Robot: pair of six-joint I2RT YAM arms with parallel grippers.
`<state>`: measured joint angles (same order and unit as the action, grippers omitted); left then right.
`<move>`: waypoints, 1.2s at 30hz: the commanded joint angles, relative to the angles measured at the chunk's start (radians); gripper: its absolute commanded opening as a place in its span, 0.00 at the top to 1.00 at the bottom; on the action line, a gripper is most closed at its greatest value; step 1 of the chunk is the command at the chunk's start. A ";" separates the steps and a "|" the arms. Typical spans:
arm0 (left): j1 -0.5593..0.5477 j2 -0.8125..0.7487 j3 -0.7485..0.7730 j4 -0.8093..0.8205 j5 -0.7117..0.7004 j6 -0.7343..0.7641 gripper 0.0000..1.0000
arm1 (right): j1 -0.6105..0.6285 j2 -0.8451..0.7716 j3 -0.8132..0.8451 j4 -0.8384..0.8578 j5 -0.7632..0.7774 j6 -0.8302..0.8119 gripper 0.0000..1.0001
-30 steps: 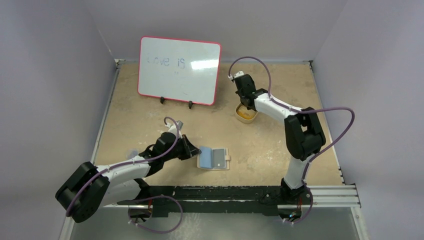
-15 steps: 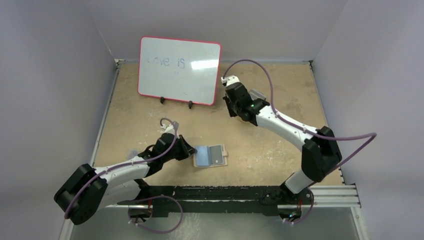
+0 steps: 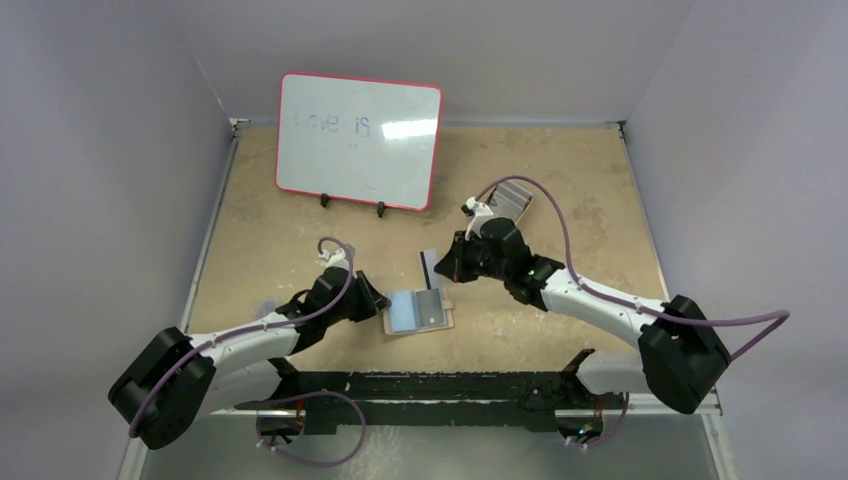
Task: Put the credit cards into the card holder
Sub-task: Pick up the credit card from the storage box.
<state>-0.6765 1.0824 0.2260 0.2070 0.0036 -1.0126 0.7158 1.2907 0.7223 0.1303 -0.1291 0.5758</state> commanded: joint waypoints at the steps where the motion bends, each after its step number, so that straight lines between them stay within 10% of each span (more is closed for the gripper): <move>1: -0.001 -0.023 0.008 -0.005 -0.020 -0.004 0.85 | 0.016 -0.042 -0.102 0.294 -0.163 0.176 1.00; 36: -0.001 -0.043 -0.049 -0.010 -0.047 0.025 1.00 | 0.022 0.308 -0.318 0.707 -0.253 0.379 1.00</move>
<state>-0.6765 1.0348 0.1963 0.1684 -0.0204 -1.0023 0.7330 1.5841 0.4194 0.7536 -0.3405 0.9306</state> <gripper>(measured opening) 0.015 0.005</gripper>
